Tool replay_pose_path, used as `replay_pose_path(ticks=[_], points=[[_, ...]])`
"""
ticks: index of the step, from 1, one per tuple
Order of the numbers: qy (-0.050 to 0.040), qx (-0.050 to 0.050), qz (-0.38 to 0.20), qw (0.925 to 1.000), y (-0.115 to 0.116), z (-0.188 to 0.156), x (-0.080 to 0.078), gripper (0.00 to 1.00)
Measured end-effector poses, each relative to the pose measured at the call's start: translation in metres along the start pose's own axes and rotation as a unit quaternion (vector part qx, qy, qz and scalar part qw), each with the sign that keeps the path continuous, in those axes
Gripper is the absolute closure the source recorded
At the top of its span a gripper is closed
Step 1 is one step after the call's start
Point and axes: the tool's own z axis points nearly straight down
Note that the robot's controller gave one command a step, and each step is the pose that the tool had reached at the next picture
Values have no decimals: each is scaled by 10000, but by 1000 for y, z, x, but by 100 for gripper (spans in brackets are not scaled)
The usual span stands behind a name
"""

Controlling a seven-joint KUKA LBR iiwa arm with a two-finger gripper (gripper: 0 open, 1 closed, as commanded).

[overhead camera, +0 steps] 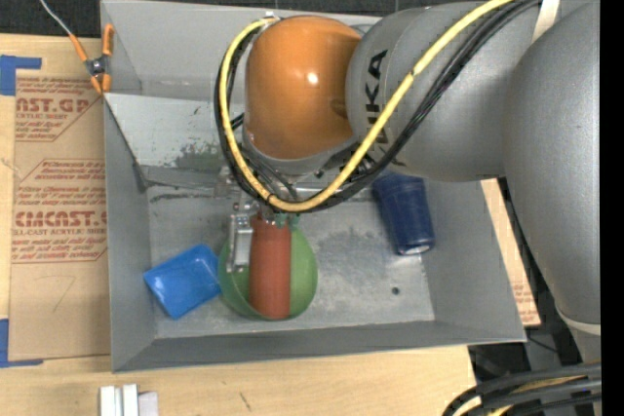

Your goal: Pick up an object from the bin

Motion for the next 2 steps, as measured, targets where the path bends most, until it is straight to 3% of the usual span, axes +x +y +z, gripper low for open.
replay_pose_path(ticks=[1,2], points=[[-38,-8,15,10000,-1,-5,-2,0],[-34,-8,-723,9974,-4,89,11,0]])
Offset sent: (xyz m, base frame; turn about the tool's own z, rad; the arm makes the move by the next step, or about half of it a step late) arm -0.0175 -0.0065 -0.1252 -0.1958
